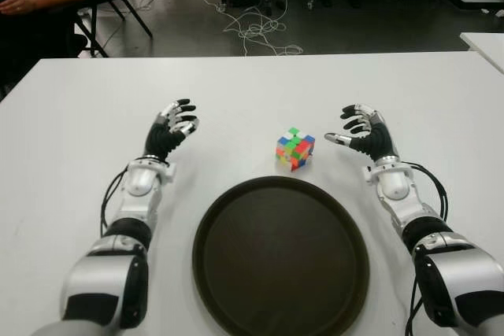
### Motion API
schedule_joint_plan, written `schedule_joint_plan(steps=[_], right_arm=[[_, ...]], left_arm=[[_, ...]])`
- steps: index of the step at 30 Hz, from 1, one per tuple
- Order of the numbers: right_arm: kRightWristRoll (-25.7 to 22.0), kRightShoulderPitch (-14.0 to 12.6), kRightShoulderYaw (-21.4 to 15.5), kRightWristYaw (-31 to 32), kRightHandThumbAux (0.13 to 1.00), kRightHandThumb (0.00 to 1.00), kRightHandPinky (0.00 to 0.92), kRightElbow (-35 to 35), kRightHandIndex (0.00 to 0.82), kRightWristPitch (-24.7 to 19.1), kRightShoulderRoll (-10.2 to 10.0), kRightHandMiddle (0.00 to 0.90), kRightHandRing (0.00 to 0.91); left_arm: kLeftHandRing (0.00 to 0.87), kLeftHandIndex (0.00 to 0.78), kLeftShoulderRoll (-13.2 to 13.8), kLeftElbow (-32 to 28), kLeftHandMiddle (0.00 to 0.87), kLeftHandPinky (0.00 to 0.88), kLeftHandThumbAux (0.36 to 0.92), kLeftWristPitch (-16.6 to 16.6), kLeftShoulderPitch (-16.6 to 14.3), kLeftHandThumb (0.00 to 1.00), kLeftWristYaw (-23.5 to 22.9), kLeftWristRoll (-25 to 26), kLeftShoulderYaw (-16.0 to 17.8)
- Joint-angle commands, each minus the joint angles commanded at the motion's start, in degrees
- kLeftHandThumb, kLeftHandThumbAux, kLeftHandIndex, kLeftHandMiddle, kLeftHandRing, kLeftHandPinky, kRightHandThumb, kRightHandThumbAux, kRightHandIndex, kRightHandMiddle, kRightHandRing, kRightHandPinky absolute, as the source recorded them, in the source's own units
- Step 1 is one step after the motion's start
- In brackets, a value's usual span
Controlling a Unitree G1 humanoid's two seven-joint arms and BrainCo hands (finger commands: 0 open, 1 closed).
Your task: Pick up the Rubik's Cube and put it in the plate
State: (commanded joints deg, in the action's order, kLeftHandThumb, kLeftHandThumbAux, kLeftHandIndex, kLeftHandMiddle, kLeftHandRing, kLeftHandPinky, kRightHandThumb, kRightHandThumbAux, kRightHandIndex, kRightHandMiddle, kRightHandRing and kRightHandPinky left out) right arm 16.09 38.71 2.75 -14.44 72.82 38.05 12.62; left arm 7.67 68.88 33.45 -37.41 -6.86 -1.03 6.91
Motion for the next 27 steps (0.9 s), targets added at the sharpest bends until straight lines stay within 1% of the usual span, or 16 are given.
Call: schedule_joint_plan(steps=[11, 19, 22, 27], right_arm=[[0.1, -0.1, 0.1, 0.0, 0.768, 0.034, 0.438, 0.0, 0.353, 0.1, 0.3, 0.396, 0.432], [0.4, -0.4, 0.4, 0.2, 0.764, 0.008, 0.454, 0.0, 0.36, 0.9, 0.8, 0.416, 0.463], [0.3, -0.4, 0.4, 0.1, 0.772, 0.006, 0.451, 0.0, 0.361, 1.3, 0.8, 0.419, 0.454], [0.1, -0.5, 0.4, 0.0, 0.782, 0.022, 0.451, 0.0, 0.358, 1.6, 0.9, 0.417, 0.45]], left_arm=[[0.256, 0.207, -0.4, -0.1, 0.256, 0.277, 0.746, 0.2, 0.1, 0.155, 0.4, -0.3, -0.2], [0.26, 0.212, -0.7, -0.1, 0.259, 0.284, 0.746, 0.4, 0.3, 0.171, 0.3, -0.2, -0.3], [0.259, 0.21, -0.8, -0.2, 0.256, 0.283, 0.754, 0.5, 0.3, 0.167, 0.1, 0.0, -0.2], [0.258, 0.211, -0.9, -0.1, 0.252, 0.285, 0.753, 0.4, 0.4, 0.166, 0.0, 0.1, -0.2]])
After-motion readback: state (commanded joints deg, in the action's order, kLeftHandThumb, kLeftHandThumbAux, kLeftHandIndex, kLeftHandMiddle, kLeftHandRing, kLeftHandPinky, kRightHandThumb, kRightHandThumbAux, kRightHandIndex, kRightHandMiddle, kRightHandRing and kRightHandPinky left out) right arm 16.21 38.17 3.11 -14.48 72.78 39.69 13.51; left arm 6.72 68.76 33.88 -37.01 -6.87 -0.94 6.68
